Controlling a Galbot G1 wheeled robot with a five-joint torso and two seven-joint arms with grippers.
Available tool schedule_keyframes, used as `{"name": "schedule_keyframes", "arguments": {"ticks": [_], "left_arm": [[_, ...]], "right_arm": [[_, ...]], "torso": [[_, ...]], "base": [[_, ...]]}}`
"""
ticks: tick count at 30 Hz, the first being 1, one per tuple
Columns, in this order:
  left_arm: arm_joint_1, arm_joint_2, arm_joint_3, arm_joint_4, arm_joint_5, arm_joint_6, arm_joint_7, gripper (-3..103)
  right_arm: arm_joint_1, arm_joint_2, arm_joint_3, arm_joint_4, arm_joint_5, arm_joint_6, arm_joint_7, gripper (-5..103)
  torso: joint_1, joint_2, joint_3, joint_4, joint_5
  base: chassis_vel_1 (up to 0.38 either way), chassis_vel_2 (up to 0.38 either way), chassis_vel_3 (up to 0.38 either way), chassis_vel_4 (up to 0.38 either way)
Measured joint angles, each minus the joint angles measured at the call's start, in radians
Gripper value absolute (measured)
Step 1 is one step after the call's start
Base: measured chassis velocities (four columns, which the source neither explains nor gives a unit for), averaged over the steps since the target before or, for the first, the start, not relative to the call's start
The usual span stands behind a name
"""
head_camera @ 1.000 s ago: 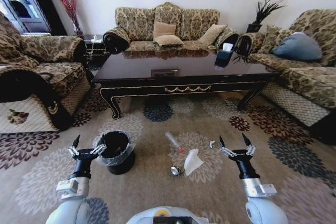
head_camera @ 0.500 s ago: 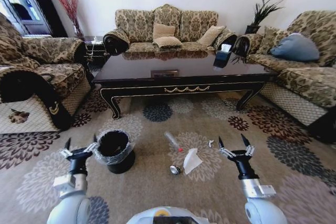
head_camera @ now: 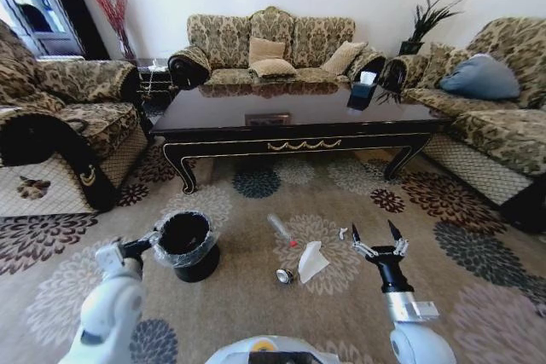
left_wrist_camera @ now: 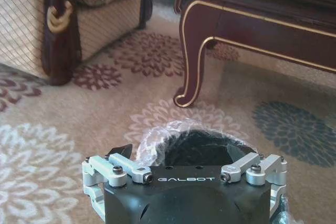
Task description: Move to the front of the table and pick up the trash from the floor, then place it into the trash bin.
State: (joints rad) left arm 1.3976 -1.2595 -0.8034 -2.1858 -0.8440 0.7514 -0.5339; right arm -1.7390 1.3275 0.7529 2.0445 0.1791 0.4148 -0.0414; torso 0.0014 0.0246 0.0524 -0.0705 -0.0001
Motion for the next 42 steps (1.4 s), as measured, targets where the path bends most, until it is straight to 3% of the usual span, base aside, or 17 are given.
{"name": "schedule_keyframes", "arguments": {"ticks": [6,17,28,42], "left_arm": [[-0.040,0.016,0.011,0.081,0.044,0.000,0.022,100],[-0.031,-0.024,0.025,0.150,0.167,-0.009,0.031,100],[-0.107,-0.029,0.050,0.273,0.065,-0.014,0.047,100],[-0.141,-0.047,0.077,0.343,0.080,-0.015,0.053,102]], "right_arm": [[0.014,-0.021,-0.013,-0.024,0.003,0.000,-0.001,100],[0.012,-0.022,-0.013,-0.044,0.004,0.008,-0.002,100],[0.013,-0.020,-0.023,-0.062,-0.012,0.017,-0.003,100],[0.016,-0.018,-0.025,-0.074,-0.017,0.023,-0.004,100]], "torso": [[0.000,0.000,0.000,0.0006,0.0000],[0.000,0.000,0.000,0.0006,0.0001],[0.000,0.000,0.000,0.0004,0.0001],[0.000,0.000,0.000,0.0004,0.0001]], "base": [[0.000,0.000,0.000,0.000],[0.000,0.000,0.000,0.000],[0.000,0.000,0.000,0.000],[0.000,0.000,0.000,0.000]]}}
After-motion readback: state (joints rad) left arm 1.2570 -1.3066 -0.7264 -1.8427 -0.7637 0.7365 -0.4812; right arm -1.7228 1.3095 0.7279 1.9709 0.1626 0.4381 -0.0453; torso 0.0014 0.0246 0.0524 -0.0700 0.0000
